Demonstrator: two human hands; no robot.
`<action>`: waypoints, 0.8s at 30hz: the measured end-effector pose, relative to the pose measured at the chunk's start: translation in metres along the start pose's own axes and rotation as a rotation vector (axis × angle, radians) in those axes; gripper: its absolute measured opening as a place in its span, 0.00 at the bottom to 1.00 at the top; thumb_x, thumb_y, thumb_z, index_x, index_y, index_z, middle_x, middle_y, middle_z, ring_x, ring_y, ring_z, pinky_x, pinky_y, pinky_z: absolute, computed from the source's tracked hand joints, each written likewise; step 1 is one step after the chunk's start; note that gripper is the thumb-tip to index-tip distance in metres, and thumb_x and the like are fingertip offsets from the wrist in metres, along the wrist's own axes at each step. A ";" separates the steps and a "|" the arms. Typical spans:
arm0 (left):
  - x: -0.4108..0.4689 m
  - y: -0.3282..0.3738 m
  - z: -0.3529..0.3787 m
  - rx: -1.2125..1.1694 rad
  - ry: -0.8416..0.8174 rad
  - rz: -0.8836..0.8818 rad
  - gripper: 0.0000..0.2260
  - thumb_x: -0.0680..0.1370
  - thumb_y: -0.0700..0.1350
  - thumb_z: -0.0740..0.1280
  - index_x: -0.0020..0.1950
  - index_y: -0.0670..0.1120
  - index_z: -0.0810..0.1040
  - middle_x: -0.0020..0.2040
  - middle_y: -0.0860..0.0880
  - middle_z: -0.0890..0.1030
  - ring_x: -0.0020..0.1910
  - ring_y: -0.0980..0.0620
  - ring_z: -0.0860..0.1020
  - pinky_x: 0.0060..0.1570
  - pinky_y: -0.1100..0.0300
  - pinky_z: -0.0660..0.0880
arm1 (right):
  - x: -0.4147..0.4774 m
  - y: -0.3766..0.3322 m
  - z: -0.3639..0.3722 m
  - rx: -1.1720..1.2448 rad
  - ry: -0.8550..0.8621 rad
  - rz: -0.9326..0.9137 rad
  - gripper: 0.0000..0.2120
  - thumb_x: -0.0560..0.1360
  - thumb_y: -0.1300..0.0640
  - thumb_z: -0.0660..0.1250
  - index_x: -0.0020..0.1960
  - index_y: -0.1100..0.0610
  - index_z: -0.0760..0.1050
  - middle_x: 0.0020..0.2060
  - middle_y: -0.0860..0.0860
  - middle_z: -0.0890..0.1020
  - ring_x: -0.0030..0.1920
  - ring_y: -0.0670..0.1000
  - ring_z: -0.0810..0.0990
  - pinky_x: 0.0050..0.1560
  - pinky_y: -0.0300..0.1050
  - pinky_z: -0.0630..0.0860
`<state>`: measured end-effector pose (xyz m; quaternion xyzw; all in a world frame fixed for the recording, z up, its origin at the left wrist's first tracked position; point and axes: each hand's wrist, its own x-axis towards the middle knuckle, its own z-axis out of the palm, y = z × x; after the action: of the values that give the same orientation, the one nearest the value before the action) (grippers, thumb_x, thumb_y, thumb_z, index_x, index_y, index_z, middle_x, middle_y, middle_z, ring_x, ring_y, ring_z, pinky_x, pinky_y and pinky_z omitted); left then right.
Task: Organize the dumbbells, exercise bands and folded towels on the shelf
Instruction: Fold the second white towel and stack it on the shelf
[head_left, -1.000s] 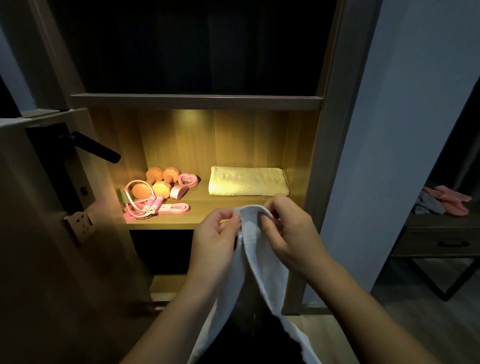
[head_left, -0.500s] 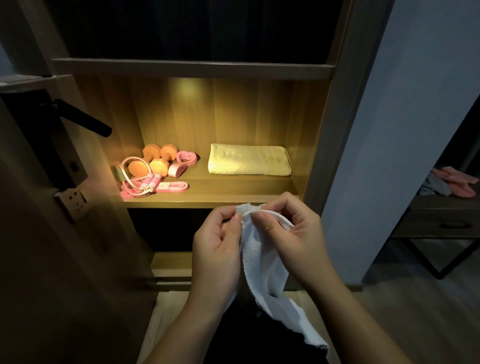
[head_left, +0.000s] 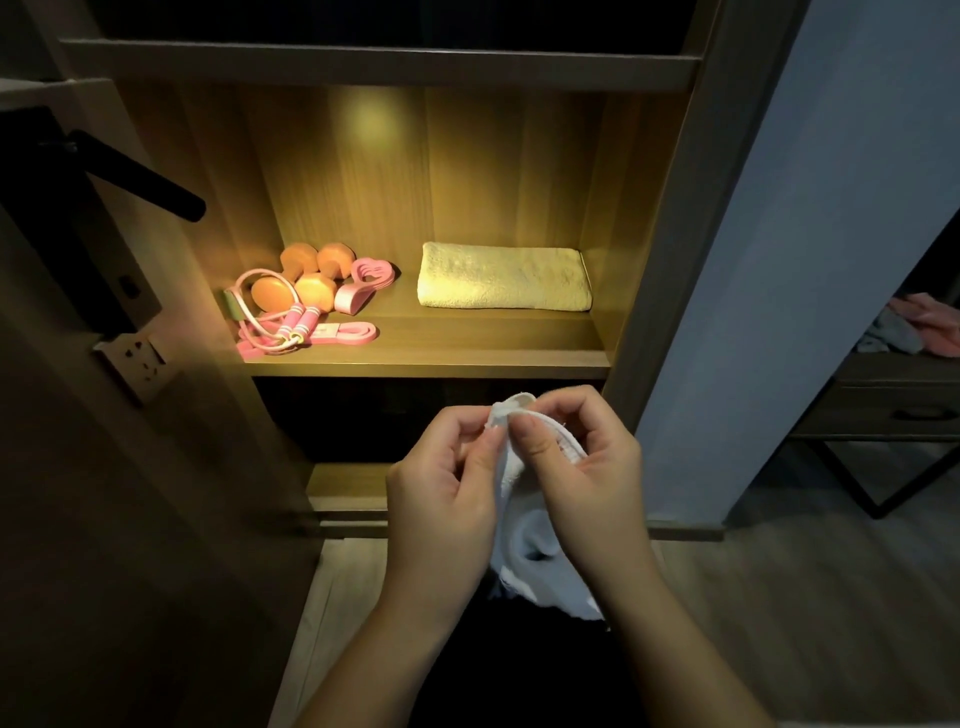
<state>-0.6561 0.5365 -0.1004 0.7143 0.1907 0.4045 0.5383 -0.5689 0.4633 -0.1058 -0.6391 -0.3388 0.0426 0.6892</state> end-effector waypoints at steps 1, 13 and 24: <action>0.001 -0.001 -0.002 0.011 0.000 0.010 0.05 0.78 0.46 0.65 0.49 0.53 0.81 0.43 0.56 0.83 0.45 0.58 0.82 0.44 0.60 0.80 | 0.002 0.001 -0.003 -0.038 -0.047 -0.018 0.07 0.75 0.58 0.72 0.51 0.49 0.80 0.40 0.45 0.81 0.42 0.45 0.79 0.41 0.38 0.76; 0.019 -0.010 -0.005 0.175 -0.025 0.127 0.04 0.76 0.41 0.71 0.49 0.49 0.82 0.42 0.57 0.83 0.45 0.59 0.81 0.45 0.61 0.79 | 0.057 -0.013 -0.039 -0.553 -0.499 -0.331 0.05 0.75 0.53 0.67 0.46 0.55 0.76 0.43 0.46 0.79 0.46 0.46 0.77 0.46 0.44 0.74; 0.122 0.050 0.018 0.386 0.010 0.231 0.09 0.76 0.40 0.68 0.48 0.49 0.70 0.39 0.54 0.74 0.37 0.57 0.76 0.31 0.71 0.70 | 0.169 -0.081 -0.024 -0.547 -0.223 -0.383 0.04 0.79 0.54 0.65 0.49 0.54 0.72 0.42 0.46 0.76 0.43 0.44 0.76 0.41 0.33 0.72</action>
<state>-0.5775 0.5943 -0.0104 0.8192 0.1839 0.4230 0.3408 -0.4570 0.5114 0.0388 -0.7165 -0.5245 -0.1103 0.4465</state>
